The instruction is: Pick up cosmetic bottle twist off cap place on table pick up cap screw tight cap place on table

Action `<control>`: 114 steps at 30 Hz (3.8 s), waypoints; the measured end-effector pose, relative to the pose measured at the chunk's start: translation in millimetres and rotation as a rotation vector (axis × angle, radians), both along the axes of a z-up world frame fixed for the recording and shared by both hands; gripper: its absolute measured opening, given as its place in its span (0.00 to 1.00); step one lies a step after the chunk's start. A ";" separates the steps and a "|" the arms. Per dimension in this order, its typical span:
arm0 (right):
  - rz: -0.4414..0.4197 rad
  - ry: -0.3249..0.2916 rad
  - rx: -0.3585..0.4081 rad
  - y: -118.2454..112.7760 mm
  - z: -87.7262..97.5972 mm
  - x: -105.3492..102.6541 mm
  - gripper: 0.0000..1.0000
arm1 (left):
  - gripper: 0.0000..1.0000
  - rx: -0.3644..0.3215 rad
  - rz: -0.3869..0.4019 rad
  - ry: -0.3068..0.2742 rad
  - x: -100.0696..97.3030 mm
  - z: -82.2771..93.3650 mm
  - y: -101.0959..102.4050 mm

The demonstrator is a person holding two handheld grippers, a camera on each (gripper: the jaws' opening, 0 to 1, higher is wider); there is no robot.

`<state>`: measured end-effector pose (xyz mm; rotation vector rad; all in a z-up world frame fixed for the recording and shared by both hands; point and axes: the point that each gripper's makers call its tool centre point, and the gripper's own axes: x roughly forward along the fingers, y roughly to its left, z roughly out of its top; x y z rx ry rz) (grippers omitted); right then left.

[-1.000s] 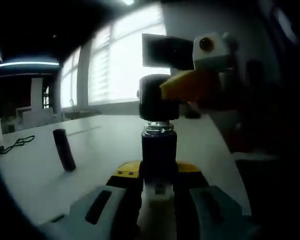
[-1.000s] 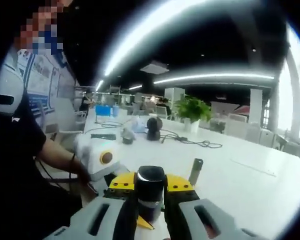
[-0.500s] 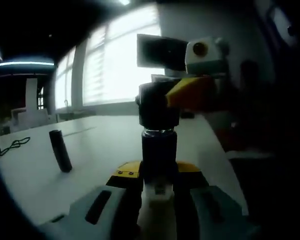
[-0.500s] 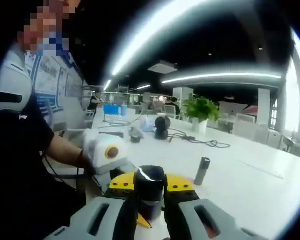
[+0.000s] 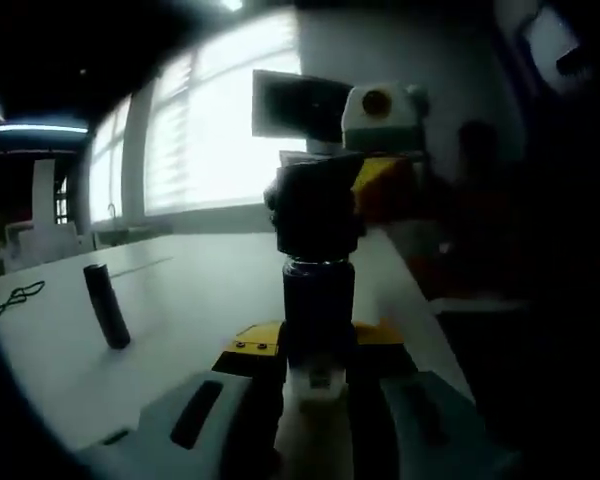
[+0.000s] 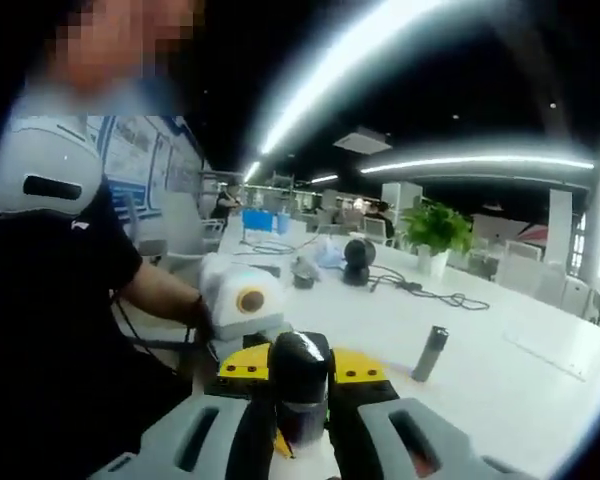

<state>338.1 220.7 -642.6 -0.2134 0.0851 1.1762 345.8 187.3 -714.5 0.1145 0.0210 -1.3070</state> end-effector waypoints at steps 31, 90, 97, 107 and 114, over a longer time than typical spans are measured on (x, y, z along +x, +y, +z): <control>-0.597 -0.024 0.114 -10.6 0.4 16.1 0.14 | 0.13 0.011 0.162 -0.022 18.1 -0.4 4.6; 0.089 0.027 0.241 -20.7 13.4 3.1 0.32 | 0.13 -0.021 0.044 0.002 8.9 0.3 4.3; 0.156 0.036 0.188 -14.4 8.5 4.8 0.30 | 0.14 -0.025 0.015 0.041 10.9 -0.6 7.8; 0.315 0.104 0.177 -2.2 14.5 1.6 0.28 | 0.14 -0.026 -0.009 0.034 7.3 -0.5 6.7; 0.383 0.122 0.164 0.9 10.3 6.5 0.26 | 0.14 -0.021 -0.016 0.028 7.1 -1.5 6.9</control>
